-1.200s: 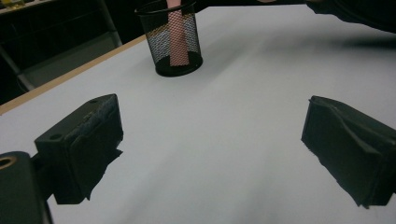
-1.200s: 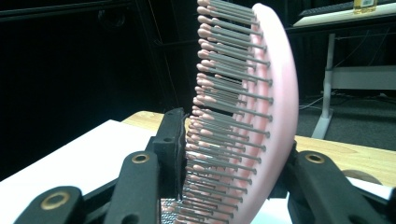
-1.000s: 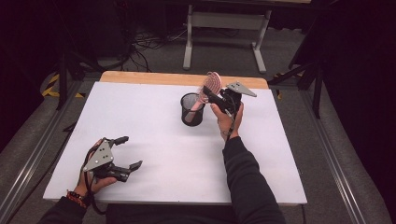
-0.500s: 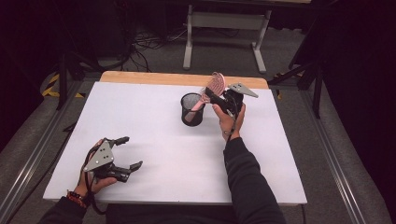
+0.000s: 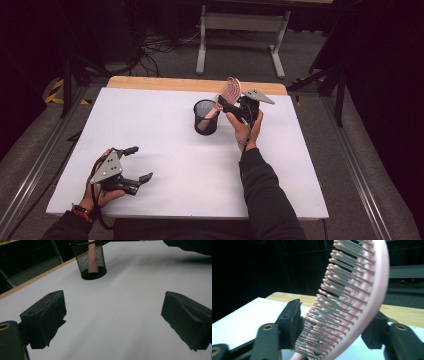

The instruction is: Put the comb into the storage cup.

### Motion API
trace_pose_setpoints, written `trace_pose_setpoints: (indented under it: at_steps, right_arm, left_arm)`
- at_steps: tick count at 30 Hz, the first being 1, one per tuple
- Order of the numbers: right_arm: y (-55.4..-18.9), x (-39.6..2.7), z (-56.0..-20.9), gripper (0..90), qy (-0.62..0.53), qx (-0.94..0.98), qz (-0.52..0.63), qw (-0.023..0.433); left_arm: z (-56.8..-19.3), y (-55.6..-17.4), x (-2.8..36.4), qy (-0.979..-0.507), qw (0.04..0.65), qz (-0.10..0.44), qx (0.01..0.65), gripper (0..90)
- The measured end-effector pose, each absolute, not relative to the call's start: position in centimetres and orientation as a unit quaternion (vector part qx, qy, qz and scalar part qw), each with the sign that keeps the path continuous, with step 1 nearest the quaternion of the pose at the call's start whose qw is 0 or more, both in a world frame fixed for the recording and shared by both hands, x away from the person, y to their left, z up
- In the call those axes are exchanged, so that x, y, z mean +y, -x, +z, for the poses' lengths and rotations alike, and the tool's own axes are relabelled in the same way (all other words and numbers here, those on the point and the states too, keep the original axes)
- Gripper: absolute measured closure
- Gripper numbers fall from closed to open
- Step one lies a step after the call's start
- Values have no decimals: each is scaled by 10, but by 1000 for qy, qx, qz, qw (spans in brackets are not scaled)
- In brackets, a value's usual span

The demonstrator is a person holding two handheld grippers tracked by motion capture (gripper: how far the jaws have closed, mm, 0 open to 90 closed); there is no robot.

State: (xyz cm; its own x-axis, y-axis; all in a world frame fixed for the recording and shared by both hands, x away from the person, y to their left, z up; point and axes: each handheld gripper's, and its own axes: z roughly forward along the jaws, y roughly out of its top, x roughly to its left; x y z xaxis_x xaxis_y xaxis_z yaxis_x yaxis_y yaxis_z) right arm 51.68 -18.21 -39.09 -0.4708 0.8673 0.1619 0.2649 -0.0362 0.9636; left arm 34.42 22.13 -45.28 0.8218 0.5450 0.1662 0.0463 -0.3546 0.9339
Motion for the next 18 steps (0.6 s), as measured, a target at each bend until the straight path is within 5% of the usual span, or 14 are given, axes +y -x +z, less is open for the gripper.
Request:
trace_pose_setpoints:
  at_steps: [18]
  right_arm:
    - [-513, -177, -383, 209, -431, 652, 552, 291]
  left_arm:
    - [-452, -344, 222, -787, 537, 236, 188, 70]
